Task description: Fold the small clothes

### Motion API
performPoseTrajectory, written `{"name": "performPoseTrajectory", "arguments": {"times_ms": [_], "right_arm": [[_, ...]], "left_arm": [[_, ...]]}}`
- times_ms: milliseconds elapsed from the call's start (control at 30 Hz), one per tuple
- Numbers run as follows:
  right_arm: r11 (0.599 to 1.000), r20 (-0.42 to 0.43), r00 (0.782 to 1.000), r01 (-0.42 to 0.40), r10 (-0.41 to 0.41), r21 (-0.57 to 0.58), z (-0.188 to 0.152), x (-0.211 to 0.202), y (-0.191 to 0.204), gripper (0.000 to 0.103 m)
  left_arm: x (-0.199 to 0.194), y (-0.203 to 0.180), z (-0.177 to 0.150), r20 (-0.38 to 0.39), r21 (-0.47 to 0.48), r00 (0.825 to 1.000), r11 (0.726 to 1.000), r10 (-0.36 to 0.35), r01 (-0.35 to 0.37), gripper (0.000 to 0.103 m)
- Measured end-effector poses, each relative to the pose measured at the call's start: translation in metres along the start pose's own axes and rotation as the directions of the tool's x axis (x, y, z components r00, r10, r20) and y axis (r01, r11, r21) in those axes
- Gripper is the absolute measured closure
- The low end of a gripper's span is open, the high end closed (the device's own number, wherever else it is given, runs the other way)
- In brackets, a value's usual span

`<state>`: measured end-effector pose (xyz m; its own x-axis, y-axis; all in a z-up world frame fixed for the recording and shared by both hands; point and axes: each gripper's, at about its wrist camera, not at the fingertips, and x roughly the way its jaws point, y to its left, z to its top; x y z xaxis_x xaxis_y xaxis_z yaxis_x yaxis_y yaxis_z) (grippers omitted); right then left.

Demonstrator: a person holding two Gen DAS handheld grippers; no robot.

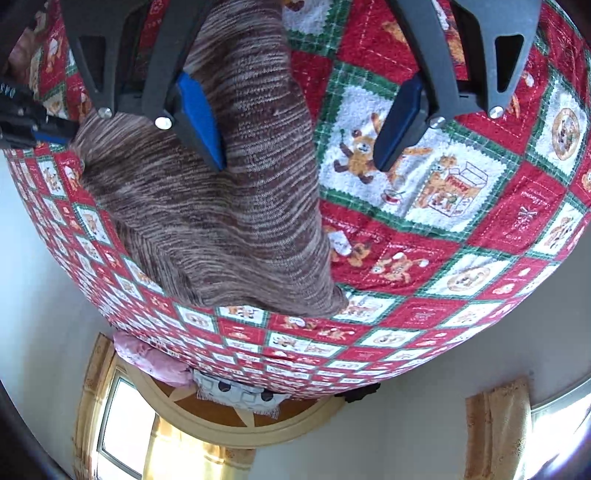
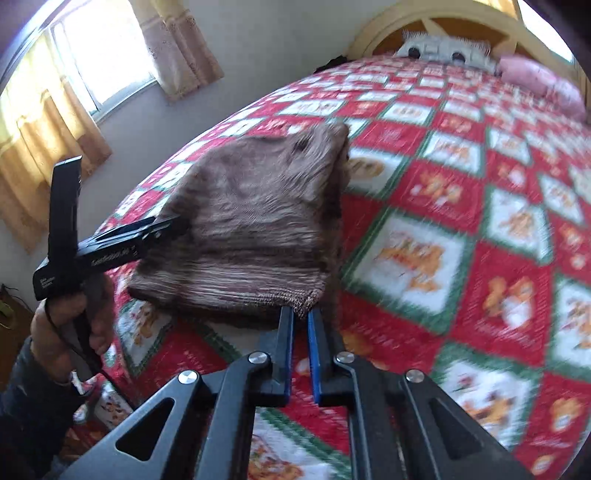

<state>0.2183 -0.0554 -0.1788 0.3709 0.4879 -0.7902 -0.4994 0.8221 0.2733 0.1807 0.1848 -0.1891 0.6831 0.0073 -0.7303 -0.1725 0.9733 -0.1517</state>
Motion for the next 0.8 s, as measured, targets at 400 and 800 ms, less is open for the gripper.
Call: {"name": "performPoseTrajectory", "arguments": {"times_ms": [400,800], "right_arm": [[0.998,0.037,0.999,-0.024,0.022,0.051,0.022,-0.006,-0.017,0.094],[0.985,0.013,0.99,-0.144,0.143,0.098,0.061,0.072,-0.016,0.094]], "left_arm": [[-0.012,0.008,0.011,0.065,-0.018,0.998,1.0,0.01,-0.009,0.017],[0.017,0.007,-0.004,0.011,0.009,0.999,0.999,0.038,-0.038,0.0]]}}
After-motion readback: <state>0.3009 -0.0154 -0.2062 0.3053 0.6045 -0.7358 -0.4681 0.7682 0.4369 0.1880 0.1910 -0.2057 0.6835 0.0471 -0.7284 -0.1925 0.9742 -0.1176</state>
